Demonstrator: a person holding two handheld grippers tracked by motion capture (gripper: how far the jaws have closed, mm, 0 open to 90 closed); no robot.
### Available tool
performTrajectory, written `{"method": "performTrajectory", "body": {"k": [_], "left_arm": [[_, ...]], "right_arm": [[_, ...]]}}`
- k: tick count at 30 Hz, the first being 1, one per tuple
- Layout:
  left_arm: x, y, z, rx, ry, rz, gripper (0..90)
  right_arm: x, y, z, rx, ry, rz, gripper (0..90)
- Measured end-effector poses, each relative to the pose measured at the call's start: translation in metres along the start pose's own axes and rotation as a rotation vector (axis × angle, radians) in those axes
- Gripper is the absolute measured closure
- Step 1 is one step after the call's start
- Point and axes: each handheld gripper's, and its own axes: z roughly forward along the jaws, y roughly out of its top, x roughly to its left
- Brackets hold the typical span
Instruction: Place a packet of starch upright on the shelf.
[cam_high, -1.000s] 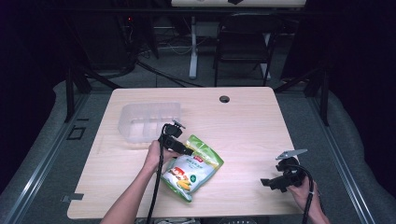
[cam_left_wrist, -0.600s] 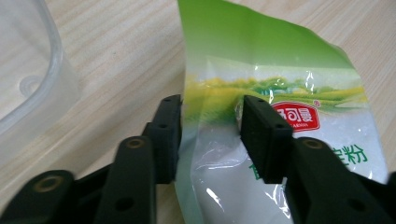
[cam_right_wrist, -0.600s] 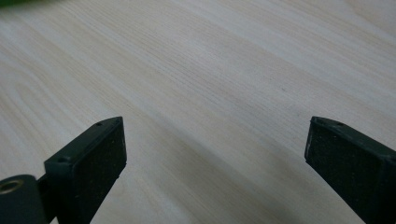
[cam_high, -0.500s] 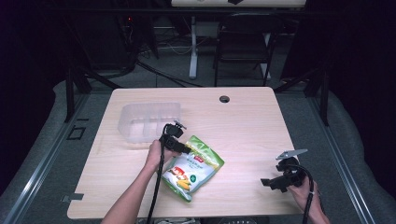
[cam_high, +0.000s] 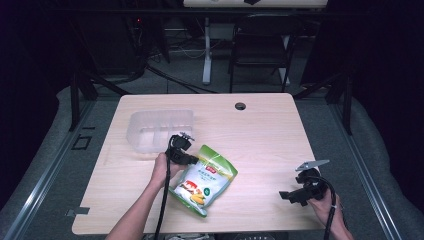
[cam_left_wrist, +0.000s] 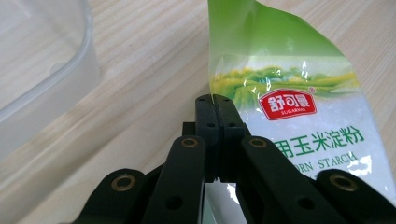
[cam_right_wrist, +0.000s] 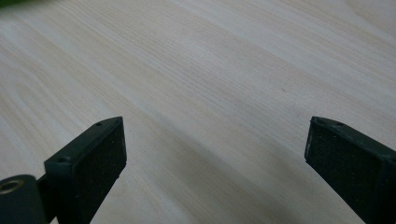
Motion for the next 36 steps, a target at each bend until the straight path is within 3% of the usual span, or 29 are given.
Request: {"method": "performTrajectory", "body": {"k": [10,16,23,28,31,36], "left_arm": [[0.000,-0.030,-0.019,-0.043,0.008,-0.015,90.0],[0.009,-0.042,-0.024,-0.040,-0.035,-0.052,89.4],[0.019,-0.034,-0.017,-0.033,-0.102,-0.074,69.7],[0.020,-0.028,-0.008,-0.017,-0.120,-0.078,60.8],[0.020,-0.027,-0.005,-0.009,-0.129,-0.080,62.7],[0.016,-0.026,-0.006,0.003,-0.106,-0.071,80.5]], "right_arm": [[0.001,0.000,0.001,-0.004,0.003,0.006,4.9],[0.001,0.000,0.002,-0.011,-0.002,0.012,4.9],[0.000,0.001,0.002,-0.006,0.001,0.009,4.8],[0.000,0.001,0.002,-0.009,-0.001,0.012,4.9],[0.000,0.001,0.002,-0.007,0.002,0.008,4.9],[0.000,0.001,0.002,-0.010,0.000,0.012,4.9]]}}
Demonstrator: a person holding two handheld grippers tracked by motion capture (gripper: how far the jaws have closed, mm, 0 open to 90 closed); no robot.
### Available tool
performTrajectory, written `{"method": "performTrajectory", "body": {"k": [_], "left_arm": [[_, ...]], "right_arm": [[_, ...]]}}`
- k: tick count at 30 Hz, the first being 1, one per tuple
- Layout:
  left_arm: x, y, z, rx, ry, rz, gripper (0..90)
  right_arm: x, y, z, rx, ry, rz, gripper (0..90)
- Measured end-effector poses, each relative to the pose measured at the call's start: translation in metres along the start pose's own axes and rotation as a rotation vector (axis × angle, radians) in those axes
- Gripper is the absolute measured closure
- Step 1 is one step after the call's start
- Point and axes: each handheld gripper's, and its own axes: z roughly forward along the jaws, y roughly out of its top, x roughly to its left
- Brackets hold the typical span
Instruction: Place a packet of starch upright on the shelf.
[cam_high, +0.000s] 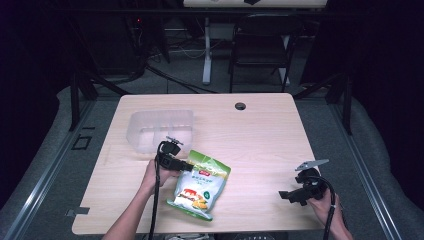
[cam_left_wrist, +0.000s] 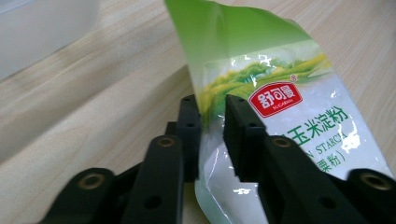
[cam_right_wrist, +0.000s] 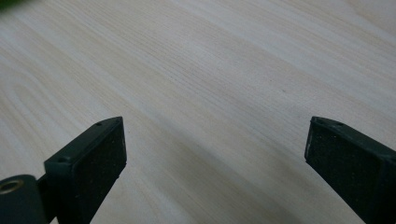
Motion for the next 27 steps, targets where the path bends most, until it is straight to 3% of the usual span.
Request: {"method": "performTrajectory", "body": {"k": [4,14,17,27], "left_arm": [[-0.004,-0.001,-0.003,-0.003,0.011,0.019,89.3],[-0.008,-0.017,-0.021,-0.085,0.024,0.008,90.0],[-0.009,-0.023,-0.027,-0.106,0.031,0.006,90.0],[-0.010,-0.033,-0.051,-0.187,0.053,-0.029,90.0]], "right_arm": [[0.000,0.000,0.000,0.010,0.002,-0.008,4.9],[0.000,0.000,0.000,-0.001,0.002,0.000,4.9],[0.000,0.001,-0.001,0.021,-0.004,-0.018,5.0],[0.000,0.001,0.000,0.018,-0.007,-0.014,5.0]]}}
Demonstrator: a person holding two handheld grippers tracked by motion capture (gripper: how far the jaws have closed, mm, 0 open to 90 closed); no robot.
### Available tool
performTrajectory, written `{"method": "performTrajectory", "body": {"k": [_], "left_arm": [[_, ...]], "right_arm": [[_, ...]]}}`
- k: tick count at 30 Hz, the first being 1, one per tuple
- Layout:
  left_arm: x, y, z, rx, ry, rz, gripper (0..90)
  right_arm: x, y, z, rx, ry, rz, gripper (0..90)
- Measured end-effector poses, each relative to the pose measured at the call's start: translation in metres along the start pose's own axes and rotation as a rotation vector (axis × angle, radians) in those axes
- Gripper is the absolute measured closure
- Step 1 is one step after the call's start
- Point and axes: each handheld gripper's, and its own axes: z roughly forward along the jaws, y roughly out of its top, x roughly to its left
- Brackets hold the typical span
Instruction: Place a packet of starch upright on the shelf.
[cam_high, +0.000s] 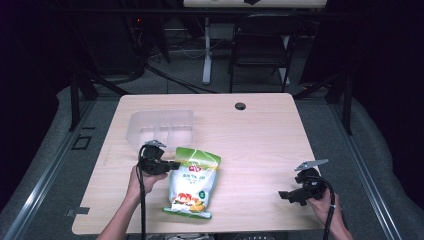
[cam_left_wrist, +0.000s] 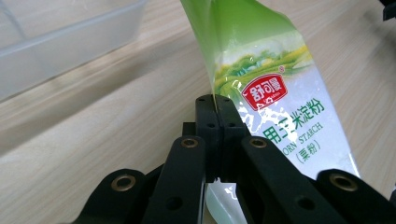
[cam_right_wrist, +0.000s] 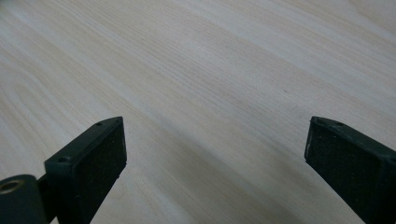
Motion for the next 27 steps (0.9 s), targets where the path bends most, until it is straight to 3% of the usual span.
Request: {"method": "performTrajectory", "body": {"k": [12,19,27], "left_arm": [[-0.009,-0.003,-0.032,-0.073,0.016,0.000,90.0],[-0.027,0.000,-0.059,-0.120,0.009,0.044,90.0],[-0.033,0.003,-0.079,-0.156,0.005,0.058,90.0]], "right_arm": [[0.000,0.000,0.000,-0.006,0.002,0.006,5.0],[0.001,0.000,0.000,-0.006,-0.004,0.007,5.0],[0.000,0.000,0.000,-0.007,-0.001,0.006,5.0]]}}
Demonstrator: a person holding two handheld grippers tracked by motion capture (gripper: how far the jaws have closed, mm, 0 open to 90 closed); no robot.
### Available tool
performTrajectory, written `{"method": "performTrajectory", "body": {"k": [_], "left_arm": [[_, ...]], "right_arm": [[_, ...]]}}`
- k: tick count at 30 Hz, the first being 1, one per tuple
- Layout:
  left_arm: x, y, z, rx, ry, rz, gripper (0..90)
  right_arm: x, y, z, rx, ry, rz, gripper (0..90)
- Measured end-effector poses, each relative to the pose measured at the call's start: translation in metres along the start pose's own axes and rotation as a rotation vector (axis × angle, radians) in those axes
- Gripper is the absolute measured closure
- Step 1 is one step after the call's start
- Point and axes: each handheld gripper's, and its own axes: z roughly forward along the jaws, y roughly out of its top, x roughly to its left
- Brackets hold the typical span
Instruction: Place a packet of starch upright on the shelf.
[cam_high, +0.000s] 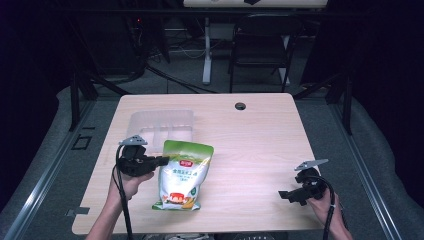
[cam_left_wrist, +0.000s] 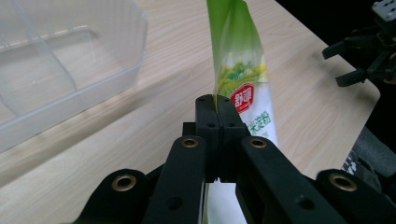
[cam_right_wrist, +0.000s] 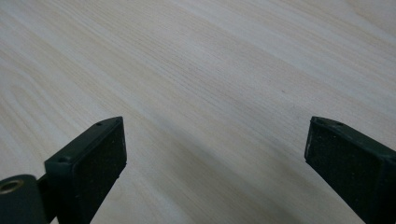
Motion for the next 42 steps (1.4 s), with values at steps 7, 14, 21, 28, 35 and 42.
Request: {"method": "performTrajectory", "body": {"k": [7,14,21,28,35,42], "left_arm": [[-0.009,0.004,-0.015,-0.019,0.015,0.048,90.0],[-0.014,0.010,-0.028,-0.024,0.028,0.066,90.0],[-0.013,0.016,-0.044,-0.041,0.066,0.080,90.0],[-0.005,0.019,-0.062,-0.060,0.114,0.068,90.0],[0.003,0.027,-0.081,-0.090,0.159,0.056,90.0],[0.012,0.031,-0.095,-0.128,0.194,0.032,90.0]], "right_arm": [[0.000,0.001,0.001,0.011,0.005,-0.005,5.0],[-0.001,0.000,0.002,0.002,0.000,0.007,5.0],[-0.002,0.000,0.002,-0.001,0.005,0.011,4.9],[-0.001,0.000,0.003,-0.002,0.006,0.014,4.9],[-0.001,0.000,0.002,-0.005,0.000,0.014,4.9],[-0.001,0.000,0.002,-0.005,-0.001,0.014,4.9]]}}
